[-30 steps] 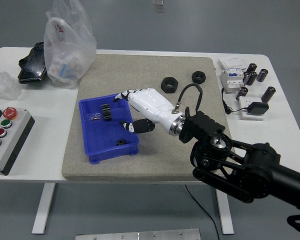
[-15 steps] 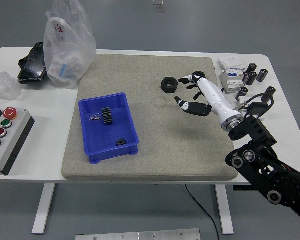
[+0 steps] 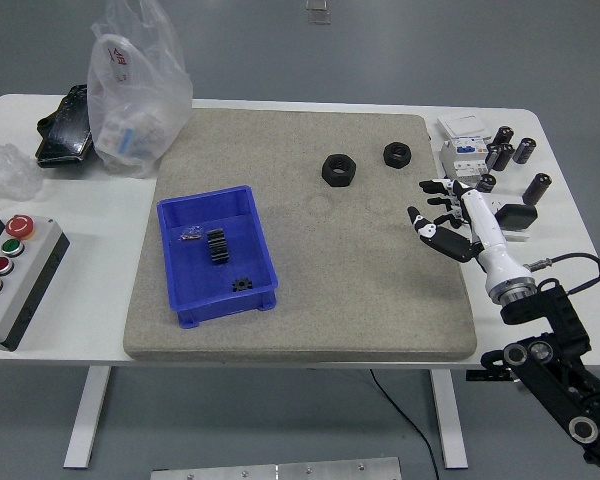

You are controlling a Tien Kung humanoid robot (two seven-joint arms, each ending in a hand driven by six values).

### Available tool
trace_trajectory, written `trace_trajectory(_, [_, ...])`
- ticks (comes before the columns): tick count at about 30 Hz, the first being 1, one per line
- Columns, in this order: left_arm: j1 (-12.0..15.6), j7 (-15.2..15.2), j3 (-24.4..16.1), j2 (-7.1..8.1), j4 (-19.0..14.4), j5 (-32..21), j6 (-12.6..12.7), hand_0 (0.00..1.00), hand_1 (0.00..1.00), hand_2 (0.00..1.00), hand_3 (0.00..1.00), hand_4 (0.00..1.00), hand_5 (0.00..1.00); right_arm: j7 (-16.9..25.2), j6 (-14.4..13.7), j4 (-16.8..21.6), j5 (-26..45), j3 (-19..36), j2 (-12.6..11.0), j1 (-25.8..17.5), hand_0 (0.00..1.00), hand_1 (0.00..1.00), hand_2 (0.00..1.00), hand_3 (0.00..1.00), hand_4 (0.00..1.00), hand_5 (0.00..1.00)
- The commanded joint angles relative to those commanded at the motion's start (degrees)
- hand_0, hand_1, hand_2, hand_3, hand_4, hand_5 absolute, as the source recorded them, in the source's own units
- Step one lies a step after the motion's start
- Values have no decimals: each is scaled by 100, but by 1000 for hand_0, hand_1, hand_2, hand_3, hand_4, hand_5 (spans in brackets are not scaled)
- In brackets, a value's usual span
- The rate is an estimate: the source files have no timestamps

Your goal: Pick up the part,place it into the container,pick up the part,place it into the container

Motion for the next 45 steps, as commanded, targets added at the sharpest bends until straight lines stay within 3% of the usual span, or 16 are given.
trace_trajectory(10, [-37, 12, -3, 34, 0, 65, -17, 682, 614, 612, 651, 692, 244, 431, -27, -52, 1160, 38, 107, -57, 501, 653, 688, 672, 657, 303])
trace_trajectory(22, [31, 60, -86, -15, 0, 103, -7, 682, 621, 611, 651, 692, 244, 599, -60, 91, 1800, 240, 129, -118, 500, 642, 680, 675, 622, 273])
trace_trajectory(32, [16, 50, -83, -18, 0, 68, -13, 682, 614, 608, 651, 692, 244, 619, -27, 220, 1892, 256, 116, -119, 522, 640, 677, 678, 609, 275])
trace_trajectory(43, [-41, 25, -64, -58, 0, 1, -22, 682, 610, 606, 651, 692, 243, 585, 227, 406, 2220, 270, 132, -49, 538, 645, 682, 682, 607, 273])
trace_trajectory(44, [-47, 20, -69, -62, 0, 3, -22, 682, 604, 603, 651, 692, 244, 567, 265, 399, 2227, 272, 134, -48, 651, 675, 697, 684, 607, 270])
trace_trajectory(45, [-50, 16, -72, -65, 0, 3, -23, 682, 604, 603, 651, 692, 244, 555, 294, 394, 2232, 273, 135, -47, 651, 675, 697, 684, 607, 270])
